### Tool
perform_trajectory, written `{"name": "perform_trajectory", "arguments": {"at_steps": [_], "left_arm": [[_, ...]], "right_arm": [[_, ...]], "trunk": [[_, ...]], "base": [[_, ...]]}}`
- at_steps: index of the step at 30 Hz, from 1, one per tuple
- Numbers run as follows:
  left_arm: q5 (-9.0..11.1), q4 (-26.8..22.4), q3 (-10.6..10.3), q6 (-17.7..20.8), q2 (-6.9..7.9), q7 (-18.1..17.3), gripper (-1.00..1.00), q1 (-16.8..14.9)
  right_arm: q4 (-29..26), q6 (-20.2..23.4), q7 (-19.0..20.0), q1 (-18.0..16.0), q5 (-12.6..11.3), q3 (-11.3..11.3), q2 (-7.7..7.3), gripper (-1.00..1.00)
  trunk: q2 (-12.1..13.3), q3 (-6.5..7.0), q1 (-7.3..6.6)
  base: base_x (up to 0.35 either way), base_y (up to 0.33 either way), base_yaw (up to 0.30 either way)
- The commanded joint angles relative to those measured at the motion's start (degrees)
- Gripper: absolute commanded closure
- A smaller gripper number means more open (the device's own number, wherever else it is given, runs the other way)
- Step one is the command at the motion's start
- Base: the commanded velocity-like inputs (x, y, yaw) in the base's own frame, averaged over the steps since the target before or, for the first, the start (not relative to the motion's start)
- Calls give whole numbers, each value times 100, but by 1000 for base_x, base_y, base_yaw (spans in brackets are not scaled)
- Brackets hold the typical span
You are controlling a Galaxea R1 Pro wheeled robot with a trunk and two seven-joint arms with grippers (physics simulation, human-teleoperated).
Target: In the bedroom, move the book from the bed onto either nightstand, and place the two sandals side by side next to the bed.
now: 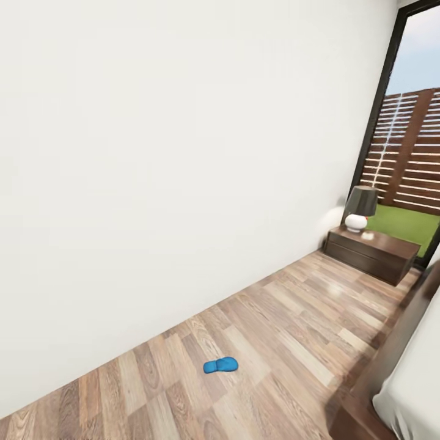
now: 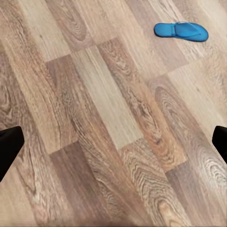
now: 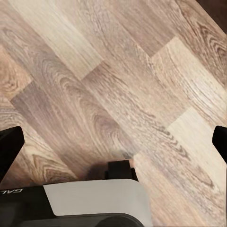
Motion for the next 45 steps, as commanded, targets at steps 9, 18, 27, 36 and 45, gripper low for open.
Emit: {"name": "perform_trajectory", "arguments": {"at_steps": [9,18,27,36,45], "left_arm": [[29,12,3,-15,-3,2,-100,-4],[26,12,3,-17,-3,2,-100,-4],[26,12,3,-16,-3,2,-100,-4],[29,12,3,-14,-3,2,-100,-4],[28,12,3,-14,-3,2,-100,-4]], "right_arm": [[0,-9,-1,-3,-39,0,0,-100],[0,-9,-1,-1,-39,8,0,-100],[0,-9,-1,-1,-39,8,0,-100],[0,-9,-1,-2,-39,2,-2,-100],[0,-9,-1,0,-39,7,0,-100]], "trunk": [[-3,-6,1],[-3,-6,1],[-3,-6,1],[-3,-6,1],[-3,-6,1]], "base": [[140,-133,56],[120,-91,2],[156,-130,0],[15,-13,168],[0,0,289]]}}
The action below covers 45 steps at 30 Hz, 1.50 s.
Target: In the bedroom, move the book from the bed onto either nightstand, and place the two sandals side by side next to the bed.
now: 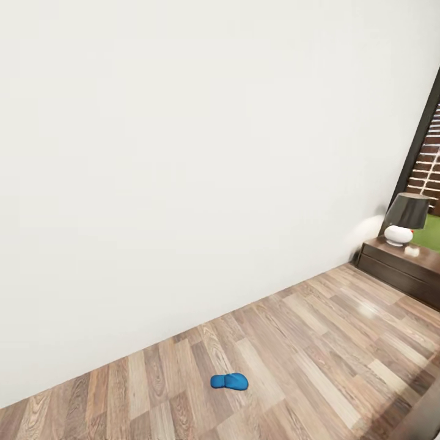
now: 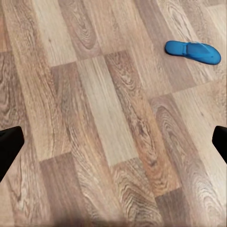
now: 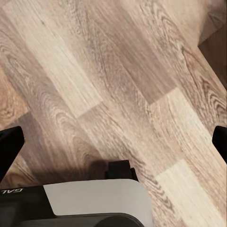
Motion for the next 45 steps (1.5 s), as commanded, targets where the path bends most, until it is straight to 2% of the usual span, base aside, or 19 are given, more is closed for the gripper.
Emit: {"name": "perform_trajectory", "arguments": {"at_steps": [1,16,31,38,45], "left_arm": [[33,4,4,-15,-3,2,-100,-4],[31,4,4,-23,-3,2,-100,-4],[31,4,-5,-23,-3,2,-100,-4],[31,4,-11,-23,-6,2,-100,-4],[31,8,-19,-23,-11,2,-100,-4]], "right_arm": [[-2,-9,-1,-1,-39,-1,0,-100],[-2,-9,-1,-1,-39,0,0,-100],[-2,-9,-1,-1,-39,8,0,-100],[-2,-9,-1,1,-39,8,0,-100],[-2,-9,-1,-3,-39,8,0,-100]], "trunk": [[-3,-6,0],[-3,-6,0],[-3,-6,0],[-3,-6,0],[-3,-6,0]], "base": [[0,0,293],[74,-76,256],[110,-153,14],[18,-38,0],[1,-226,0]]}}
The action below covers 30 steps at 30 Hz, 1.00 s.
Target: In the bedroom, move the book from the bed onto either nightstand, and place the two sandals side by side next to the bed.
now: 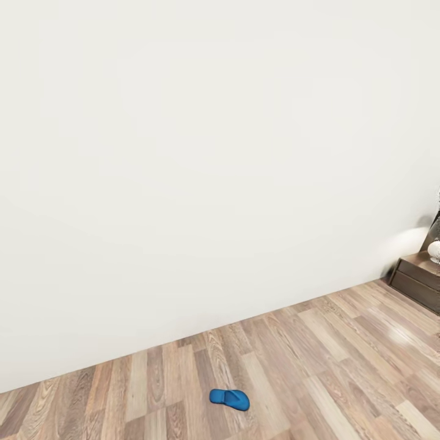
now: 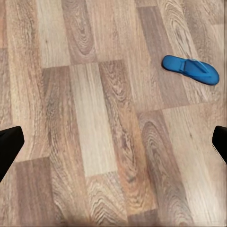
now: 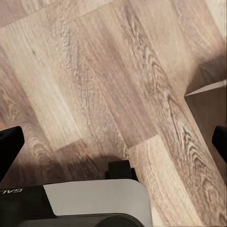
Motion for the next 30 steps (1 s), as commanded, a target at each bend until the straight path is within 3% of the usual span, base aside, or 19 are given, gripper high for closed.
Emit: {"name": "perform_trajectory", "arguments": {"at_steps": [1,13,30], "left_arm": [[42,-1,2,-14,-2,2,-100,-2],[42,0,4,-14,-2,2,-100,-2],[42,0,-1,-14,-2,2,-100,-2]], "right_arm": [[2,-9,-1,-3,-39,3,0,-100],[2,-9,-1,-1,-39,-6,0,-100],[2,-9,-1,-1,-39,-6,0,-100]], "trunk": [[-3,-6,0],[-3,-6,0],[-3,-6,0]], "base": [[0,-265,0],[0,-137,23],[0,-1,274]]}}
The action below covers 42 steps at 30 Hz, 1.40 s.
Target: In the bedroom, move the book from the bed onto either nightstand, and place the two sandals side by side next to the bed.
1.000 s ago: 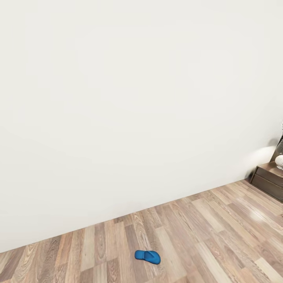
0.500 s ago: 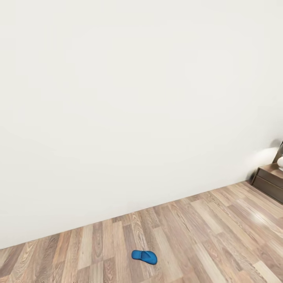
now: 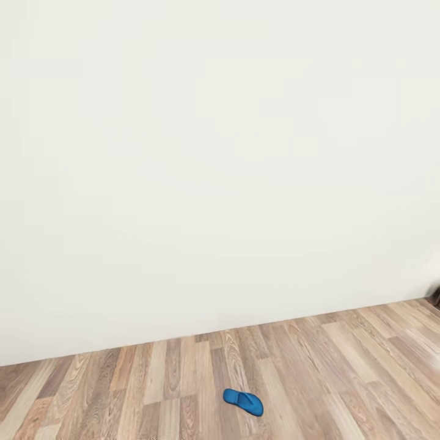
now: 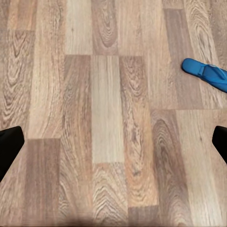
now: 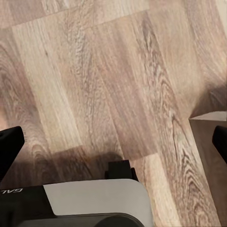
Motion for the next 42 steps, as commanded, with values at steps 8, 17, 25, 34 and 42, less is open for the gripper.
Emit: {"name": "perform_trajectory", "arguments": {"at_steps": [8,17,25,34,42], "left_arm": [[38,5,4,-15,-2,2,-100,-4],[38,3,9,-15,3,1,-100,-4],[38,6,17,-15,6,1,-100,-4],[38,8,18,-15,7,2,-100,-4],[38,5,17,-15,7,2,-100,-4]], "right_arm": [[-2,-9,-1,-2,-39,-3,-2,-100],[-2,-9,-1,0,-39,-1,0,-100],[-2,-9,-1,-2,-39,-1,-2,-100],[-2,-9,-1,-1,-42,-3,-14,-100],[-2,-9,-1,-1,-39,-2,-9,-100]], "trunk": [[-3,-6,0],[-3,-6,0],[-3,-6,0],[-3,-6,0],[-3,-6,0]], "base": [[101,-75,177],[82,-34,10],[164,-35,0],[17,-1,0],[0,0,0]]}}
